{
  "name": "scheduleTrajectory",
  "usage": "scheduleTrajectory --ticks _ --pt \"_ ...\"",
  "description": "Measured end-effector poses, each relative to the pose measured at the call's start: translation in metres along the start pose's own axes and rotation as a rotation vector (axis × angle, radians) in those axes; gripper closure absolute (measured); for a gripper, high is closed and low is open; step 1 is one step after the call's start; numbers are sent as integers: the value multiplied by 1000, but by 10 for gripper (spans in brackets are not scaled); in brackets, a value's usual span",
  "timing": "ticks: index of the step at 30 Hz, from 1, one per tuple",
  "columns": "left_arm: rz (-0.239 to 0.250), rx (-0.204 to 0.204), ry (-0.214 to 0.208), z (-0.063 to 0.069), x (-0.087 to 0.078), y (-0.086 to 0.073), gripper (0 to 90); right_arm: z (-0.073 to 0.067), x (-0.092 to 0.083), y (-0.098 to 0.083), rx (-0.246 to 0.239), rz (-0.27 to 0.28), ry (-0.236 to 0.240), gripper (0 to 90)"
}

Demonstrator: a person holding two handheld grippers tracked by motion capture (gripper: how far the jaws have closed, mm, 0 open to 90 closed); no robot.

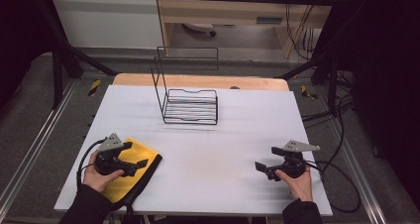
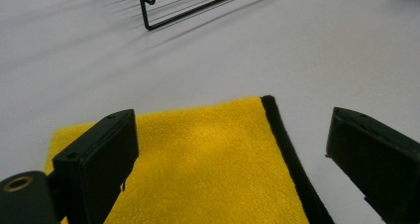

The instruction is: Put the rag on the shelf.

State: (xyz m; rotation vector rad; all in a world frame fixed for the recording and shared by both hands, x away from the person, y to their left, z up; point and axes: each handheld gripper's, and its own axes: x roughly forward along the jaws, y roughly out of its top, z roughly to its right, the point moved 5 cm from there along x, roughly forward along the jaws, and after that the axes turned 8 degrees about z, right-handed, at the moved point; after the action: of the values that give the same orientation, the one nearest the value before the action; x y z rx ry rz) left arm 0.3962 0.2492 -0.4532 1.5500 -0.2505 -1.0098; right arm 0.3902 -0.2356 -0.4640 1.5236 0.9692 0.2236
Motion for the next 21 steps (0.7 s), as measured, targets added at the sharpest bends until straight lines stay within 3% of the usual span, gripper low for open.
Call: scheduleTrajectory --ticks 21 --pt "-17 -5 6 6 -1 9 57 0 1 -2 -2 -13 -13 6"
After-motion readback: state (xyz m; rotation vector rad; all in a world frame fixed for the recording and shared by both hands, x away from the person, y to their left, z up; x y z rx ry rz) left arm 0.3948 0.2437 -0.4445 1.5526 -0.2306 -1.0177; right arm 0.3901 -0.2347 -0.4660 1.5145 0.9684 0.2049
